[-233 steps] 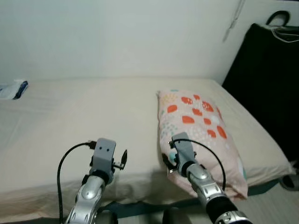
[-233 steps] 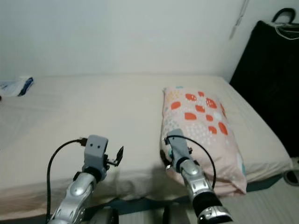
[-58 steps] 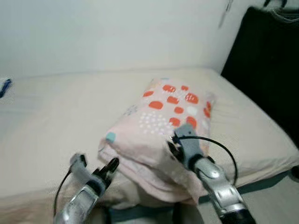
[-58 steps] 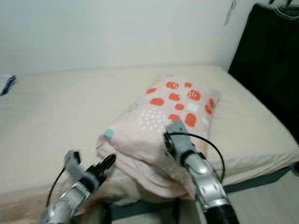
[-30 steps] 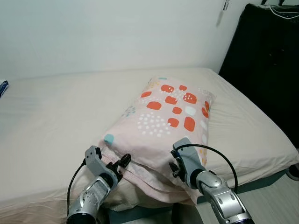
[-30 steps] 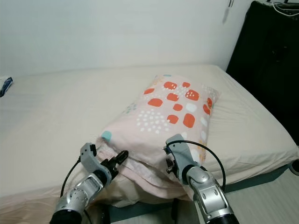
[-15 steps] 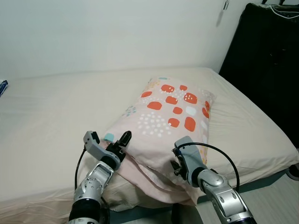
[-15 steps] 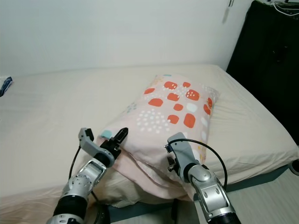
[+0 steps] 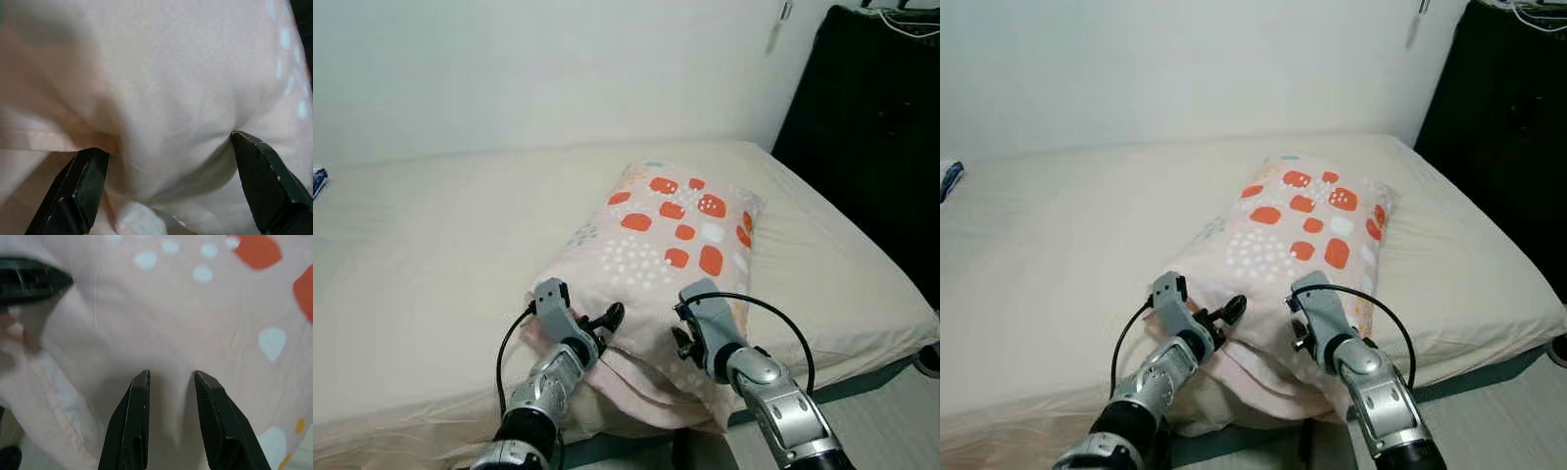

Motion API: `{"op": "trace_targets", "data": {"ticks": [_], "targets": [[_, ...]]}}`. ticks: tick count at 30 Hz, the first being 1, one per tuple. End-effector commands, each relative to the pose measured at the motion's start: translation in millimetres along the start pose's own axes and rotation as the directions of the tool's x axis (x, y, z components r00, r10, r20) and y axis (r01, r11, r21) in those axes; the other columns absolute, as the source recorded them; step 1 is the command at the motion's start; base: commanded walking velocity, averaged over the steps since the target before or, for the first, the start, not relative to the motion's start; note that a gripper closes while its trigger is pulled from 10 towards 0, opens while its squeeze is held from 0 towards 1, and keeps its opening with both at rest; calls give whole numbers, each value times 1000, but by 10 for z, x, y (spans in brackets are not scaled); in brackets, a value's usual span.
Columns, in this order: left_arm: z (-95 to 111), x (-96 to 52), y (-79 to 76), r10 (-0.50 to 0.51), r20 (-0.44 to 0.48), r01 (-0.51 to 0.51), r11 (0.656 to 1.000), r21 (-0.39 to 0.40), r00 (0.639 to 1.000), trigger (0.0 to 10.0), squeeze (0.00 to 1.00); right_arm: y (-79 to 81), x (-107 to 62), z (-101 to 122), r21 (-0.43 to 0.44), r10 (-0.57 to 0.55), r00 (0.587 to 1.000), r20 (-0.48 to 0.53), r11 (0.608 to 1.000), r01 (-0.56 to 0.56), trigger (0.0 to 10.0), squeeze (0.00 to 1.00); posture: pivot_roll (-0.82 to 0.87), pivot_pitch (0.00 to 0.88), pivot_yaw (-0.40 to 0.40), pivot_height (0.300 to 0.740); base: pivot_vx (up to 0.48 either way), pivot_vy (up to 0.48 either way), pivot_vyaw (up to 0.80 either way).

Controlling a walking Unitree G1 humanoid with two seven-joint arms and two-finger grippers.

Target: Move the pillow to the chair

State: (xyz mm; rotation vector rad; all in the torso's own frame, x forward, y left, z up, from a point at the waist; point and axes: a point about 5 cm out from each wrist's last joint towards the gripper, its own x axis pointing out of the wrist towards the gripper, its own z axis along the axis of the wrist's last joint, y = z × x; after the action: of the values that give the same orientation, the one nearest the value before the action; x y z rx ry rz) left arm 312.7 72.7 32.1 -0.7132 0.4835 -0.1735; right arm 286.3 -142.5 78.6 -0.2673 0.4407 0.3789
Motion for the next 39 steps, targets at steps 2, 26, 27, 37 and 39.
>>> {"op": "trace_targets", "data": {"ticks": [2,26,27,37,39], "targets": [[22,104,-228,-3,19,4,999,-49,1000,10000,0,-24,-11,59,22,-19,1000,21,1000,18,10000,0,-23,62,-42,578,0,0,0],[-144,201,-636,-103,-71,105,994,22,992,0,0,-44,1,93,25,-33,999,34,999,33,10000,0,-19,61,-41,578,0,0,0],[-144,201,-636,-103,-71,105,994,22,992,0,0,-44,1,93,25,-33,999,34,999,33,10000,0,-19,61,-41,578,0,0,0],[2,231,-630,-109,-59,111,993,33,992,0,0,-55,10,158,36,-45,996,71,998,43,10000,0,-18,53,-40,578,0,0,0],[100,246,-638,-124,-45,126,991,53,991,0,0,-63,6,170,41,-50,996,80,998,47,10000,0,-21,50,-39,578,0,0,0]]}}
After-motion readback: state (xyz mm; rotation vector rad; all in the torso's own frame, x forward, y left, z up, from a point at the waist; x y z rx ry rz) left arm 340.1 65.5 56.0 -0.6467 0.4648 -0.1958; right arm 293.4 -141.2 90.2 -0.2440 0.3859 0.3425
